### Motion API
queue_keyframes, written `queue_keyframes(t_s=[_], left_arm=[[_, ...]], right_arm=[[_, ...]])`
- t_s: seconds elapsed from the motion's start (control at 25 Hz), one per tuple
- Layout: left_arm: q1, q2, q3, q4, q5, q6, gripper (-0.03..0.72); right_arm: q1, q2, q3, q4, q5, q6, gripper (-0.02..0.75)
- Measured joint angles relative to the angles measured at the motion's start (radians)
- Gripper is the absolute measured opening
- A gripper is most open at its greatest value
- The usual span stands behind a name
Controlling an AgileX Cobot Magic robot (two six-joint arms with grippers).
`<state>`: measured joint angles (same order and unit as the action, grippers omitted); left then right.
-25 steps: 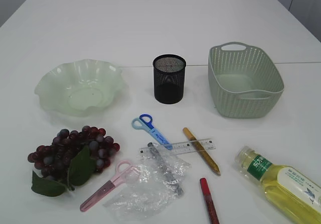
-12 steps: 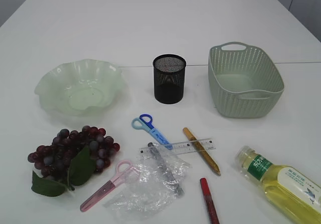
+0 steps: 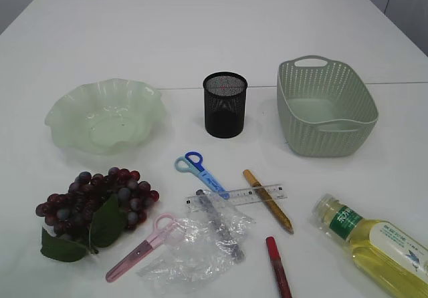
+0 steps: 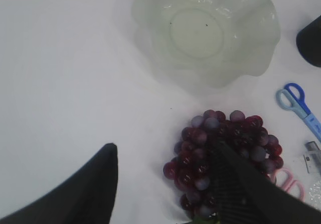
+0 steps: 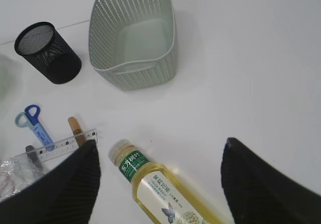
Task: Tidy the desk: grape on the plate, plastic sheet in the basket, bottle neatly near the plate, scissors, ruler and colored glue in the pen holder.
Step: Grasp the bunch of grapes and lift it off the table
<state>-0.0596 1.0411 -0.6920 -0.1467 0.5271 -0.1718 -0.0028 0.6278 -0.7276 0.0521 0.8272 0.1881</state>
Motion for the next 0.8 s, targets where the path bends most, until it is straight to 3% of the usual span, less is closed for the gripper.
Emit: queue_keyframes(t_s=[0.32, 0.48, 0.68, 0.8], left_arm=[[-0.054, 0.358, -0.283, -0.002, 0.2, 0.07, 0.434], [-0.102, 0.478, -0.302, -0.002, 0.242, 0.139, 0.454], [-0.158, 0.588, -0.303, -0.002, 0.207, 0.178, 0.573], [-0.175, 0.639, -0.308, -0.004, 0.178, 0.181, 0.603]], right_arm=[[0.0, 0.382, -0.241, 0.071, 0.152, -0.122, 0.552], [0.025, 0.413, -0.274, 0.099, 0.168, -0.188, 0.552], [0.127, 0.413, -0.276, 0.103, 0.232, -0.193, 0.552], [0.179, 0.413, -0.276, 0.104, 0.257, -0.197, 0.552]])
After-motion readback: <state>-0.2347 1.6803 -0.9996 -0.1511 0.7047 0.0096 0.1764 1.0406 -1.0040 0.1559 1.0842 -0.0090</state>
